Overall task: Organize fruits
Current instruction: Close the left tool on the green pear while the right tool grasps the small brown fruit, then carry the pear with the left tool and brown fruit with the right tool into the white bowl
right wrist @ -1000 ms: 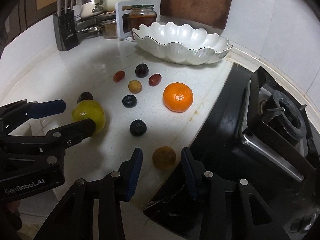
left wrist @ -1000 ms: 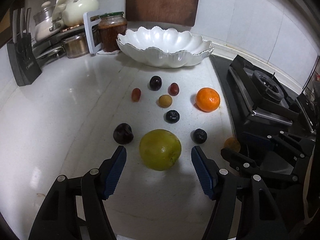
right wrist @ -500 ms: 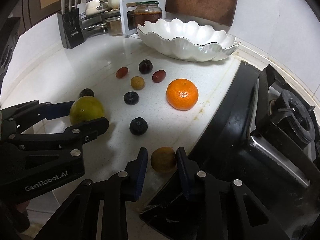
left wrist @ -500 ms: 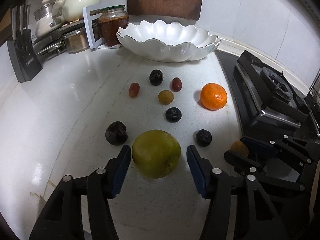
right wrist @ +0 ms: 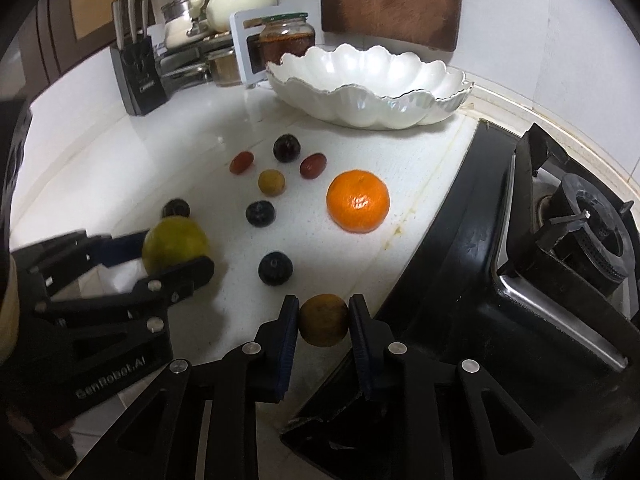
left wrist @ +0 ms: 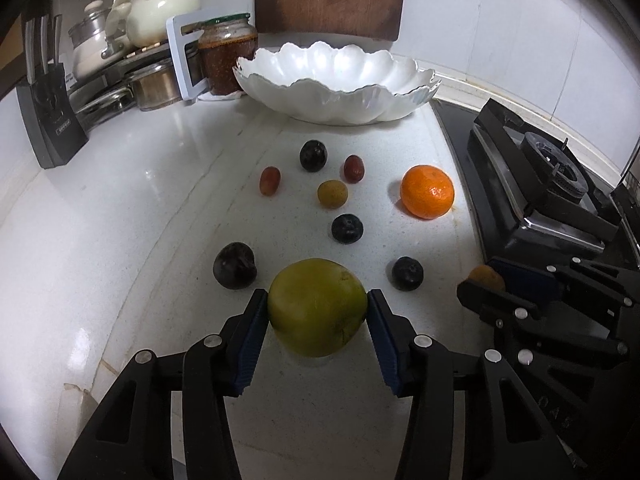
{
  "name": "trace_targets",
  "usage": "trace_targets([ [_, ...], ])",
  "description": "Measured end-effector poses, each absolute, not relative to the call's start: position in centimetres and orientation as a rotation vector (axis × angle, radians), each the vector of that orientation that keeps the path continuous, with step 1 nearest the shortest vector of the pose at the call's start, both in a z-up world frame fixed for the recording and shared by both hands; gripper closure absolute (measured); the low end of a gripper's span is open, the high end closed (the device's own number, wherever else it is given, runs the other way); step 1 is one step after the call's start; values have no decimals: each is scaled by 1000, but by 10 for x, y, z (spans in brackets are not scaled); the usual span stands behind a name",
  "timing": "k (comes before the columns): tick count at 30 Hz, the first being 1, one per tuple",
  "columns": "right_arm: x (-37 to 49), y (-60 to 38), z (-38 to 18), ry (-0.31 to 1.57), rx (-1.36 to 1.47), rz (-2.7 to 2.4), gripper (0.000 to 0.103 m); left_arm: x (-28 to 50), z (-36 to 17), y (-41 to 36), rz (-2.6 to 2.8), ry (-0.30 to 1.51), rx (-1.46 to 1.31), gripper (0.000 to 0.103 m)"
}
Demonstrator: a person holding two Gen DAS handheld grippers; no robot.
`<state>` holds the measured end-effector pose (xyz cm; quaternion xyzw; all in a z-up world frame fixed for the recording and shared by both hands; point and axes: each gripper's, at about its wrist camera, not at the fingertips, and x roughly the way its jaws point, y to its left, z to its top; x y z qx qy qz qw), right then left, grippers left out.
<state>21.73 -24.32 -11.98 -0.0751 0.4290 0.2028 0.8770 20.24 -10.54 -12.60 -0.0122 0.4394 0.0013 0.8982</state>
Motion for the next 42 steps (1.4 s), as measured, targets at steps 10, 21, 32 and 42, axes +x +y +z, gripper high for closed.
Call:
trace_targets([
  [10,219,-244,-96,827,-104,401,76,197,-98,-103,11,829,-6,54],
  [21,222,-241,-66,760,-55,341,76,206,-62,-94,-40,746,24,54],
  [32,230,-234,-37,667,1,274,76,225,-24,-84,-92,621,62,54],
  [42,250,-220,-17,594,-2,218,76,249,-4,-72,-132,551,108,54],
])
